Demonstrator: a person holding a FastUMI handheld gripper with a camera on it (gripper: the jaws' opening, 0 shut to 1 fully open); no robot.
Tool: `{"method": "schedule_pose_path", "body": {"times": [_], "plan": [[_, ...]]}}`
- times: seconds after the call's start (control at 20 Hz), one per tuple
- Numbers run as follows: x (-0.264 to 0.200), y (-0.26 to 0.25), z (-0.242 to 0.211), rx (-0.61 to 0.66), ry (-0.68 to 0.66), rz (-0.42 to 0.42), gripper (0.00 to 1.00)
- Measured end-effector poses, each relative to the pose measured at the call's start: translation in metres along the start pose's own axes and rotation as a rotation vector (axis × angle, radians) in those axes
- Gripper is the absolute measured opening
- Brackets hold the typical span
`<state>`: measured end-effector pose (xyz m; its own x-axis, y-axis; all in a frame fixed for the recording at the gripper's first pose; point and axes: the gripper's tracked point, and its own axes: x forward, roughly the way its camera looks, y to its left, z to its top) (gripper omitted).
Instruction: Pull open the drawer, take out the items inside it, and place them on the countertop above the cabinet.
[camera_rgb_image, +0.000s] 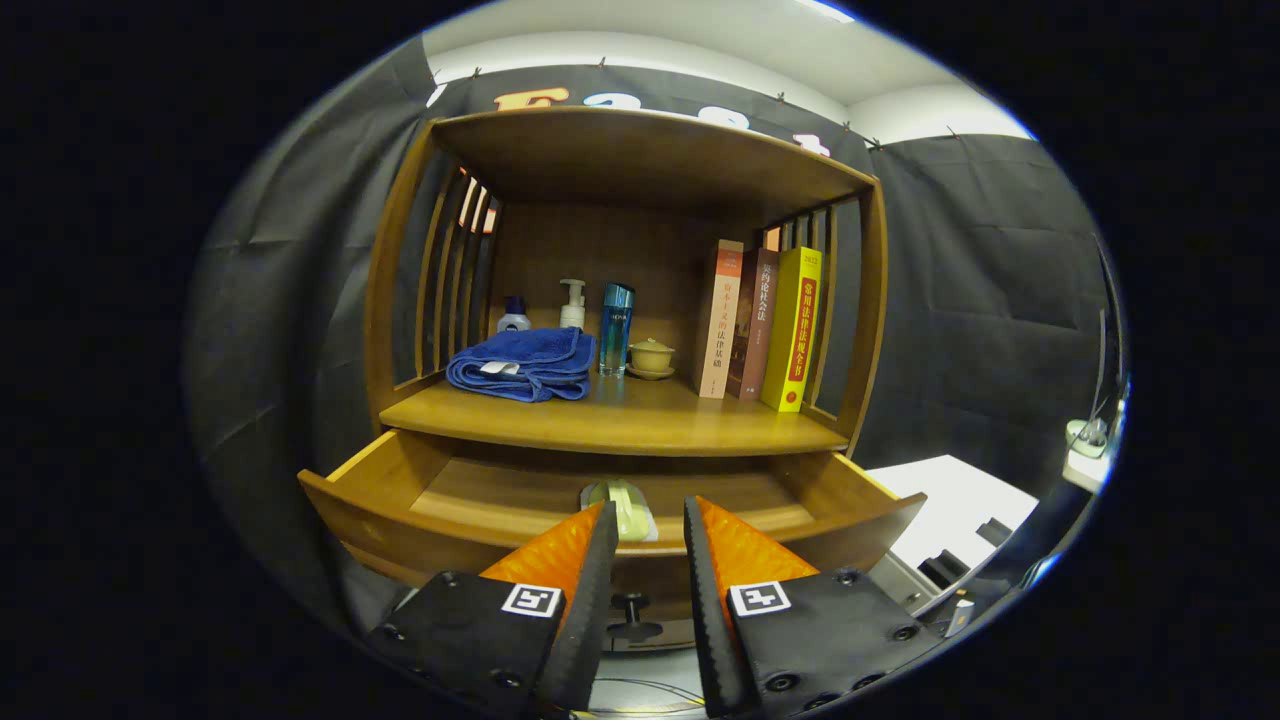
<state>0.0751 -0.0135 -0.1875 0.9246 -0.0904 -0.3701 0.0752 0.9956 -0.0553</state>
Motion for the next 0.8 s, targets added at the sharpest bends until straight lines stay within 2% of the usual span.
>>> {"method": "schedule_pose_path", "body": {"times": [0.1,0.35,0.6,0.8], "plan": [[0.018,0.001,-0.005,-0.007,0.095,-0.007,0.53],[0.06,-0.002,-0.042,0.06,0.346,-0.036,0.93],[0.102,-0.009,-0.083,0.061,0.554,-0.043,0.93],[0.128,0.001,-0.105,0.114,0.599,-0.008,0.93]]}}
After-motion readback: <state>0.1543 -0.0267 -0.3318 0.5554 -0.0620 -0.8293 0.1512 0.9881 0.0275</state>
